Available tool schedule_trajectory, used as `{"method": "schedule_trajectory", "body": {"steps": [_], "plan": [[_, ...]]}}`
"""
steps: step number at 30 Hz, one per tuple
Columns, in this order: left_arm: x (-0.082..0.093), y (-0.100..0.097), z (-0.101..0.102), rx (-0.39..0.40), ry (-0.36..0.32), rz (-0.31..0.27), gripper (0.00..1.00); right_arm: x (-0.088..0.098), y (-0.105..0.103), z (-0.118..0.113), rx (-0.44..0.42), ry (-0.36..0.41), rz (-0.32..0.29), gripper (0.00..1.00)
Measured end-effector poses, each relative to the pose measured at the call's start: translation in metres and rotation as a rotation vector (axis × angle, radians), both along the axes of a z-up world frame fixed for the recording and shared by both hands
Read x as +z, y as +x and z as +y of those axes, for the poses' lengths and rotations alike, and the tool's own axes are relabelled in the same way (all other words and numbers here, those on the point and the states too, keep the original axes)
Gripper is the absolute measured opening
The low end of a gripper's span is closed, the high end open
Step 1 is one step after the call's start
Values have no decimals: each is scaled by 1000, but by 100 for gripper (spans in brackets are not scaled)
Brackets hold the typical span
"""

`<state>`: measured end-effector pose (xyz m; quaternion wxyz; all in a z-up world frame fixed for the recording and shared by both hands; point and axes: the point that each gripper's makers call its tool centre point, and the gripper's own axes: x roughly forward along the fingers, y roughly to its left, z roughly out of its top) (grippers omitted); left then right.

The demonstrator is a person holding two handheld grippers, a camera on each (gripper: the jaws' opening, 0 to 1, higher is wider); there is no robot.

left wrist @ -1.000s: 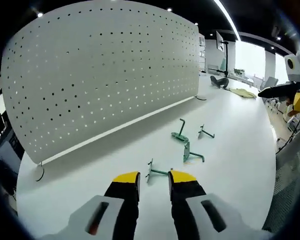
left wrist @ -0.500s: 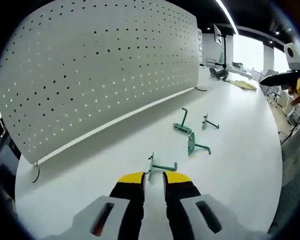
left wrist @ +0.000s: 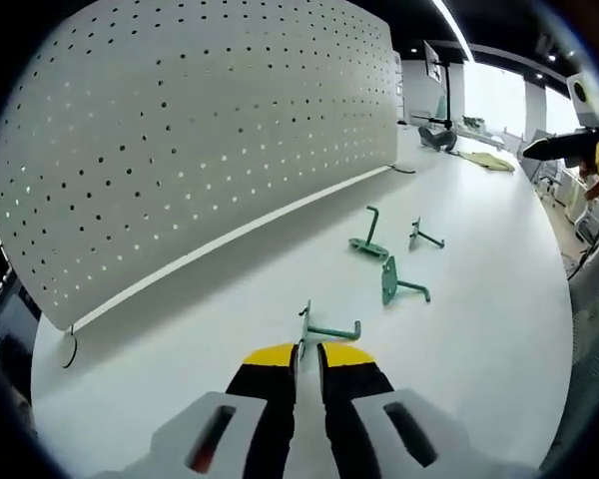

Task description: Insert the hook assembly into the mounting plate slot until the hook locks in place.

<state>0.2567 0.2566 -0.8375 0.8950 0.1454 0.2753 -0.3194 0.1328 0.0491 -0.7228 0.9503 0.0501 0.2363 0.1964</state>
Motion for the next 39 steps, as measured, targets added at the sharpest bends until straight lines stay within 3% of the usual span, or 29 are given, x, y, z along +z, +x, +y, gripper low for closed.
{"method": "schedule_trajectory", "body": {"steps": [22, 39], "plan": [[0, 8, -3, 0, 4, -2, 2, -1, 1, -2, -7, -1, 2, 92], [12, 1, 1, 69, -151, 61, 2, 3, 4, 7, 17, 0, -9, 91]]}}
